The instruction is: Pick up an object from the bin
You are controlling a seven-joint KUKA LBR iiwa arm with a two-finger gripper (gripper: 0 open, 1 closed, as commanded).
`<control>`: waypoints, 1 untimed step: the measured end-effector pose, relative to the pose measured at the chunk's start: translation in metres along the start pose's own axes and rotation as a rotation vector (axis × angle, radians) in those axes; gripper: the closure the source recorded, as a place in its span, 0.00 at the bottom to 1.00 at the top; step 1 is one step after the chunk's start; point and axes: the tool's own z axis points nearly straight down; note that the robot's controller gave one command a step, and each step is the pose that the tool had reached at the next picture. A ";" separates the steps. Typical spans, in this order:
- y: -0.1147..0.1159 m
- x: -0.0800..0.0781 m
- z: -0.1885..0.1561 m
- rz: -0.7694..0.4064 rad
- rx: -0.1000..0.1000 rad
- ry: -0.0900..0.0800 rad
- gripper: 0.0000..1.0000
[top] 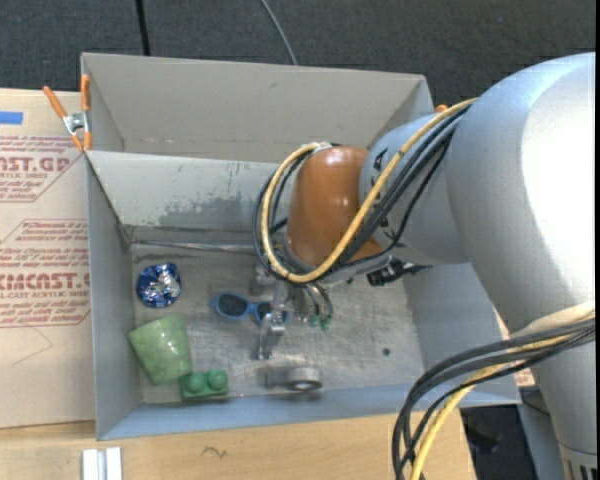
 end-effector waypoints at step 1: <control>0.001 0.000 -0.002 0.000 -0.001 0.003 1.00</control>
Offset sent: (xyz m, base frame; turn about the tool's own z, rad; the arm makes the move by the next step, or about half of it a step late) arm 0.0000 0.0000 0.0000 0.0000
